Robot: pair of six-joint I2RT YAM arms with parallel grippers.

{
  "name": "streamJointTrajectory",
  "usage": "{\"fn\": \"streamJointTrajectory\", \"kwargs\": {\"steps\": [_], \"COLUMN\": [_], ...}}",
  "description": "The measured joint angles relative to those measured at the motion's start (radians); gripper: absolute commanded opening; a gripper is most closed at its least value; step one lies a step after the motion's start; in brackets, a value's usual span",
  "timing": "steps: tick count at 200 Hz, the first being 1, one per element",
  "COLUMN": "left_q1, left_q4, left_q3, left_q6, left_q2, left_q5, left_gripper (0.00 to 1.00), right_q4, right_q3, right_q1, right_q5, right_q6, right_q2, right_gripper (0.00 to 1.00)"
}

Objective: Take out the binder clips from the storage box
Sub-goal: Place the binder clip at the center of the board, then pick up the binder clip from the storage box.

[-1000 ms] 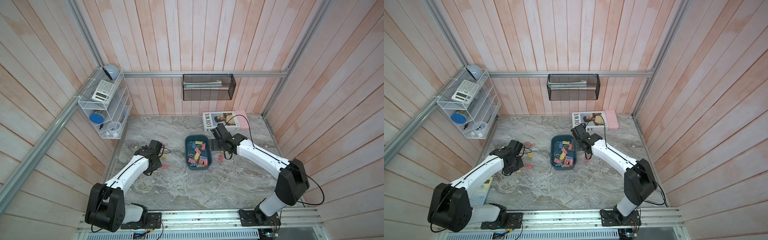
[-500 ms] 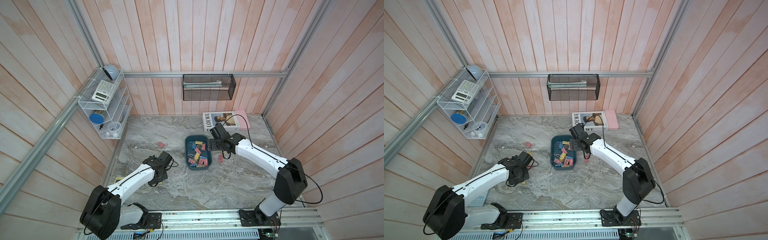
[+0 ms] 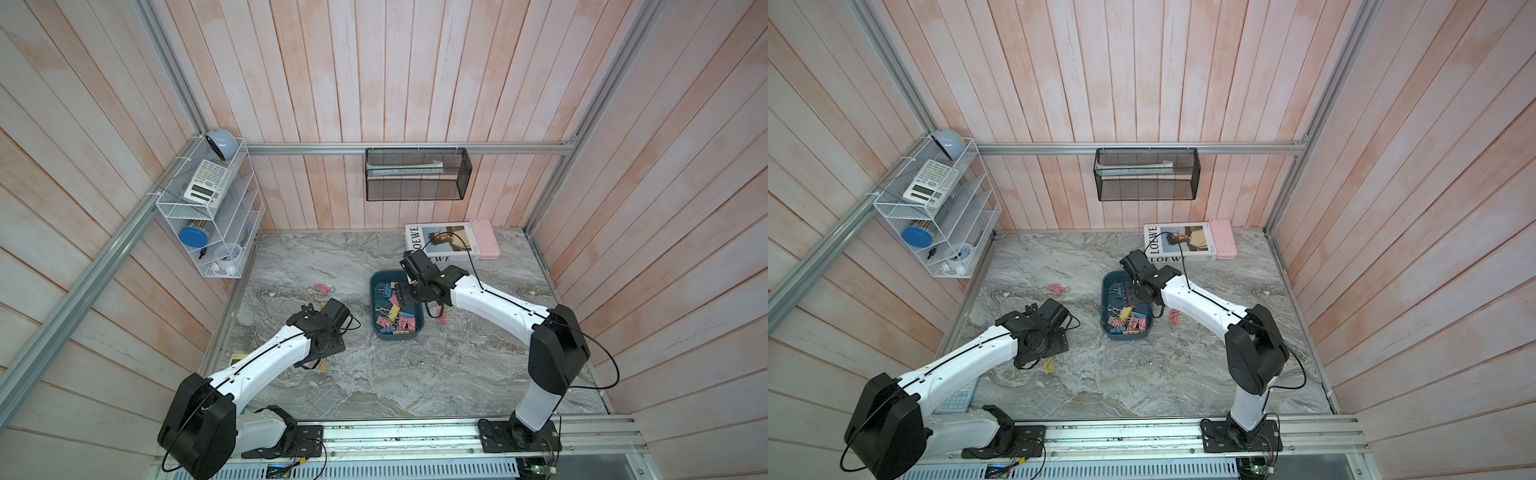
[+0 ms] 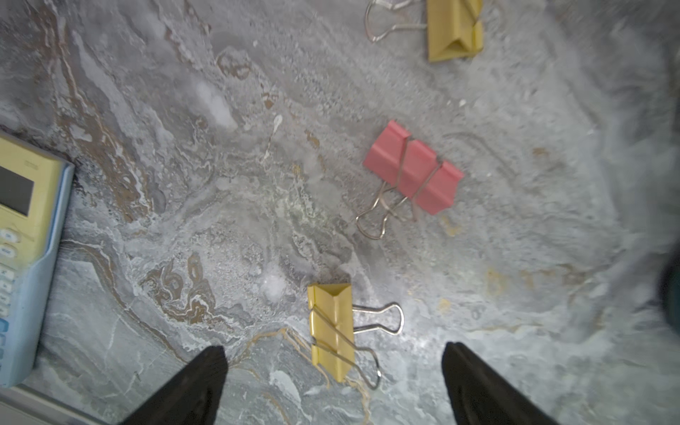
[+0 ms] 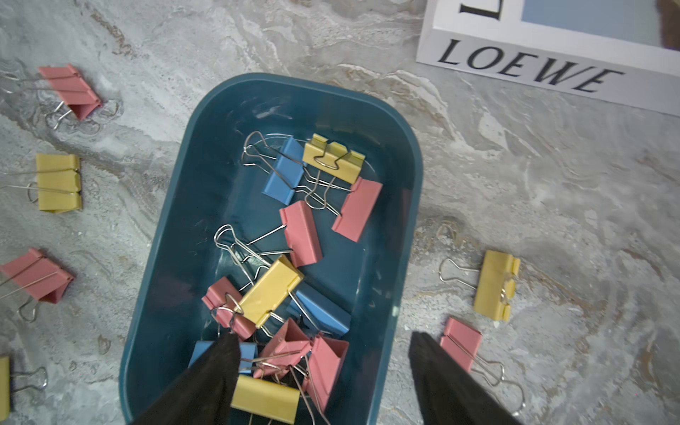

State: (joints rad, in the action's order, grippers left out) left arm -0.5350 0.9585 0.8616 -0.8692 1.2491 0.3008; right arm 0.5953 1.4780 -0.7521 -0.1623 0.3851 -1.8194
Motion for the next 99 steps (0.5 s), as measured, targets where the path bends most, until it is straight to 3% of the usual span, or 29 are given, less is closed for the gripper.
{"fn": "streamJointTrajectory", "kwargs": {"steps": [41,99], "left_q1": [0.095,0.165], "left_q4": [0.002,0.042], "left_q3": [0.072,0.074], "left_q6": [0.013,0.018], "left_q2": [-0.051,-0.111], "left_q5": [-0.006,-0.033], "left_gripper": [1.00,1.00], "right_q4": [0.011,0.071], "right_q3": [0.180,0.459], "right_q1": [-0.007,-0.018], "right_q5": [0.011,-0.004], "right_q6": [-0.021,-0.045], "right_q2": [-0.168,-0.411], "right_gripper": [0.54,0.46]}}
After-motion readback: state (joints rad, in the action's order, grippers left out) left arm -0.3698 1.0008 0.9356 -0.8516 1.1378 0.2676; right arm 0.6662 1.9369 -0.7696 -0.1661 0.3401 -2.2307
